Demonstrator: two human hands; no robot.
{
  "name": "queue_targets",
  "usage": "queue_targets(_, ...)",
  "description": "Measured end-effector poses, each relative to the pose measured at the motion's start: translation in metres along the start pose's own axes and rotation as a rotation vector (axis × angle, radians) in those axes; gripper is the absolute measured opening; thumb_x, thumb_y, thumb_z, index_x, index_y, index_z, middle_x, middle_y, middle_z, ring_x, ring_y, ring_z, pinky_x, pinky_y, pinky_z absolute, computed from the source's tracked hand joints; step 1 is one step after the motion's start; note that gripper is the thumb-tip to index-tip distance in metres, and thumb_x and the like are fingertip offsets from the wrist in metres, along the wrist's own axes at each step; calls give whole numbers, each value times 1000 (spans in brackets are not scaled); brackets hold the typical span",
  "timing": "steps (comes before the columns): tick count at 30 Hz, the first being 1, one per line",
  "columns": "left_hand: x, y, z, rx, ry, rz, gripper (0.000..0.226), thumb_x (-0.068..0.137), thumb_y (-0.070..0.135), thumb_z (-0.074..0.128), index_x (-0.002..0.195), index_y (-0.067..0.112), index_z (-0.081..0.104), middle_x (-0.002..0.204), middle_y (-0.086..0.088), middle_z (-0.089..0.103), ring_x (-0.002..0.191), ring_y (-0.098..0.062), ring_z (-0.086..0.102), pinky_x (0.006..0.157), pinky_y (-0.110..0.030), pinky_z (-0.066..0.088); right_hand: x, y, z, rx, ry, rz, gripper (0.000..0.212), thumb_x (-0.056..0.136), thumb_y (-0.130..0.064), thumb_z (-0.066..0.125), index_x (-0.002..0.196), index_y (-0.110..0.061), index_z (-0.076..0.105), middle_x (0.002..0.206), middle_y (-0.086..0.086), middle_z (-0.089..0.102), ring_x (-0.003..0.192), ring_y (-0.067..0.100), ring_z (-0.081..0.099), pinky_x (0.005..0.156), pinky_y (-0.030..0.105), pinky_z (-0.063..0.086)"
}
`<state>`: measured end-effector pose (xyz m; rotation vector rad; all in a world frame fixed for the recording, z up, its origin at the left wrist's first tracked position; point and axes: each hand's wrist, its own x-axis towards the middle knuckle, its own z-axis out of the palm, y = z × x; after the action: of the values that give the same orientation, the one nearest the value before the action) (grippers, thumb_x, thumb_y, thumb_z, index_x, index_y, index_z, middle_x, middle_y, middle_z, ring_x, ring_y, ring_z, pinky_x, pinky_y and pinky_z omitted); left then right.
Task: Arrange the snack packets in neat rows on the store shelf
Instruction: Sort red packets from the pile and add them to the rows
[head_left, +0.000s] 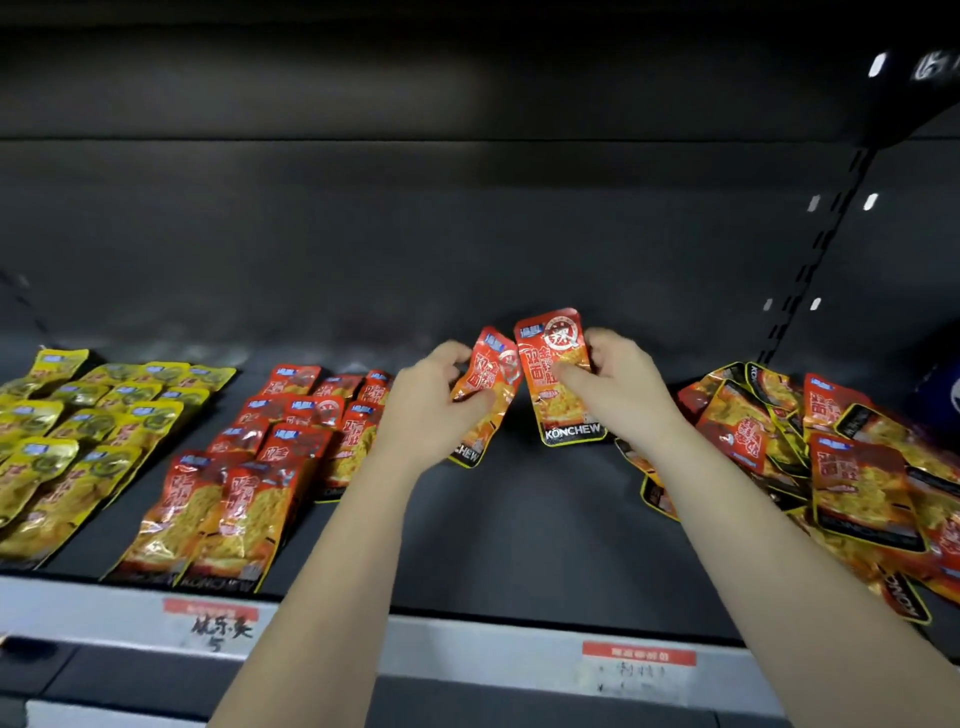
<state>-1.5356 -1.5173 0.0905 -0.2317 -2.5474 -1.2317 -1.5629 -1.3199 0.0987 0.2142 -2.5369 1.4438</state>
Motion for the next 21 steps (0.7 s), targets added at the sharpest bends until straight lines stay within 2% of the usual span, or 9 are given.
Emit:
queue_targets(5,-28,-37,-40,-7,34,-66,26,80,22,76,96,30,57,86,9,72,82,-7,68,78,-35,55,6,-14,34,53,-26,79,10,82,-24,67,92,-21,66,89,-4,74,84,15,71,82,44,58)
queue_targets(8,-45,-59,-65,-48,89,-172,37,73,28,82,104,22,62,87,1,70,86,-17,68,81,-39,55,8,-21,56,73,-26,120,11,83,-23,68,93,-20,66,93,-3,73,85,16,71,82,43,59)
queue_targets(11,-59,-69,-82,-30,101,-193,50,72,29,83,114,14,62,83,7,66,85,-13,65,77,-26,50,5,-22,72,87,-13,138,11,83,-22,69,93,-20,66,93,-3,73,84,15,71,81,43,59)
queue_targets(14,-69,-69,-85,-33,110,-158,54,73,27,82,121,14,61,82,15,62,84,-6,64,73,-15,46,-2,-16,76,112,4,129,15,78,-27,70,91,-21,66,90,-3,74,84,16,72,80,45,59)
queue_targets(16,-72,-68,-84,-13,121,-134,58,75,28,81,126,13,59,80,15,61,81,-5,63,70,-11,45,-5,-12,75,133,25,120,14,78,-25,71,90,-20,66,89,-3,75,83,16,72,81,47,59)
queue_targets(19,-74,-68,-83,16,135,-117,64,75,33,80,132,17,56,85,3,63,86,-17,66,81,-30,54,-8,-8,70,212,50,126,9,84,-15,70,92,-18,65,91,0,75,83,16,73,84,46,58)
queue_targets(21,-76,-66,-83,45,141,-113,64,76,35,79,133,20,54,84,3,62,82,-16,64,80,-34,55,-9,-8,68,200,61,115,10,85,-17,69,94,-17,65,91,-1,75,83,15,73,84,45,58)
